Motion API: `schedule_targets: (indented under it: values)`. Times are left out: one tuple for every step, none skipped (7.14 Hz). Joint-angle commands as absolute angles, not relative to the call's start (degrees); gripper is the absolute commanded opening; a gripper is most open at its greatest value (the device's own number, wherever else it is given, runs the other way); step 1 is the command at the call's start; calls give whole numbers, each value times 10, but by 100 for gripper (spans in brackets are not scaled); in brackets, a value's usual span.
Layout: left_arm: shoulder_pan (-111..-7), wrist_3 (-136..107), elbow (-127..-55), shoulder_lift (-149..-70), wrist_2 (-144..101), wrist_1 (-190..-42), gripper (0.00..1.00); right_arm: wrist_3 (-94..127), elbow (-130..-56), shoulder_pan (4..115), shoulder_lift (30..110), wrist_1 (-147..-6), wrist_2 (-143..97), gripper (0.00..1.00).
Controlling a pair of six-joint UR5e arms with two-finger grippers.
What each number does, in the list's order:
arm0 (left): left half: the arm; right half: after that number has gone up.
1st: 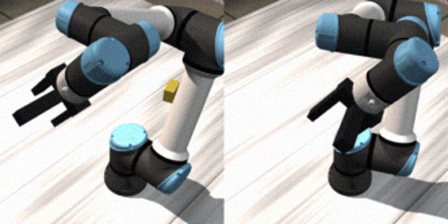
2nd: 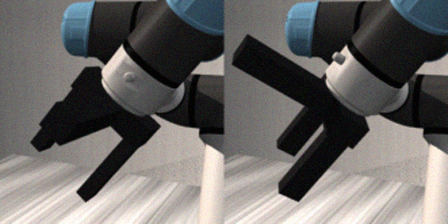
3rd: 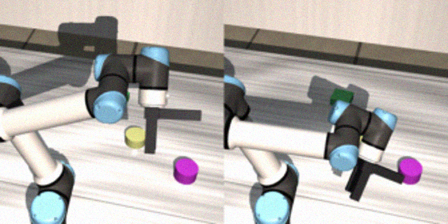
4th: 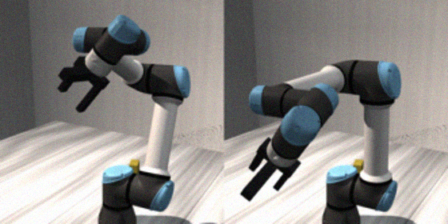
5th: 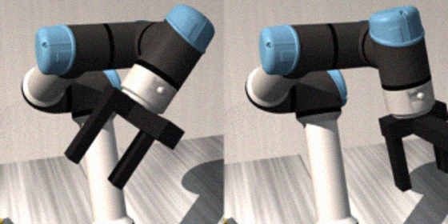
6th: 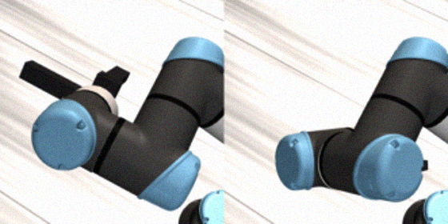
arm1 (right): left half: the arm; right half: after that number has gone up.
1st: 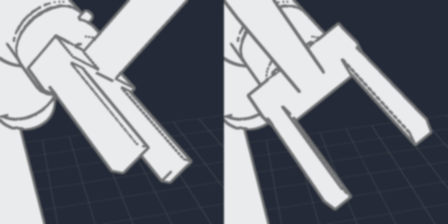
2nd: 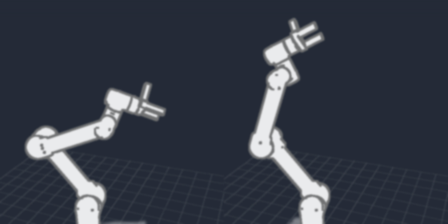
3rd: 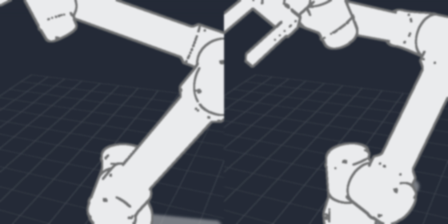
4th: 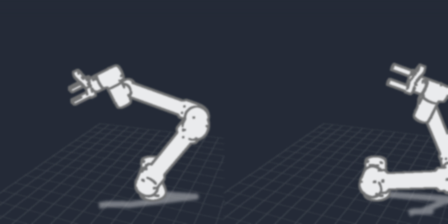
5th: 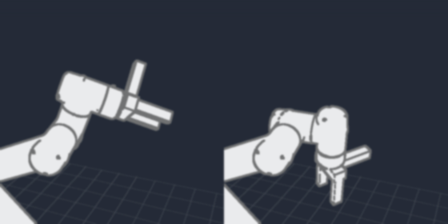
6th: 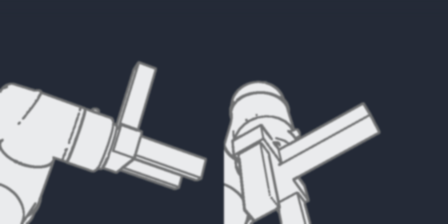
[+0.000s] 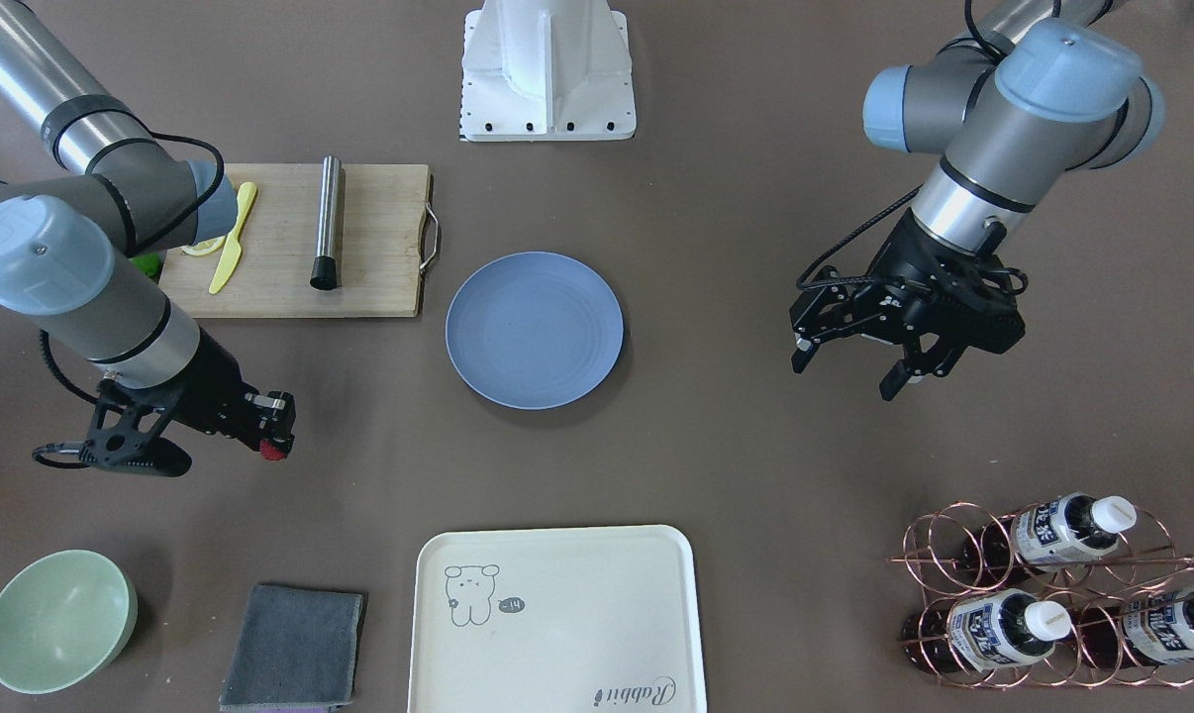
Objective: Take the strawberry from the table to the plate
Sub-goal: 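Grasp the red strawberry with the right gripper while the left arm withdraws, then carry the strawberry over the blue plate and lower it with the right gripper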
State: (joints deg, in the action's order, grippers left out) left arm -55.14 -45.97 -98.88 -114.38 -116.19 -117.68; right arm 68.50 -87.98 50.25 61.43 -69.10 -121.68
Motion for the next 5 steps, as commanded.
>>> schedule_targets:
  values:
    - [-604, -353, -991, -1098, -1192, -1175, 98, 729, -963, 417, 570, -814, -1131, 0]
    - [-641, -341, -991, -1067, -1230, -1176, 98, 729, -979, 368, 541, -865, -1069, 0]
    - [-678, -332, -989, -1036, -1278, -1176, 98, 742, -978, 340, 513, -881, -1062, 0]
    - [-712, -292, -991, -1006, -1318, -1175, 98, 760, -973, 310, 501, -882, -1036, 0]
    - [-730, -267, -991, -973, -1325, -1176, 98, 760, -962, 295, 489, -879, -1016, 0]
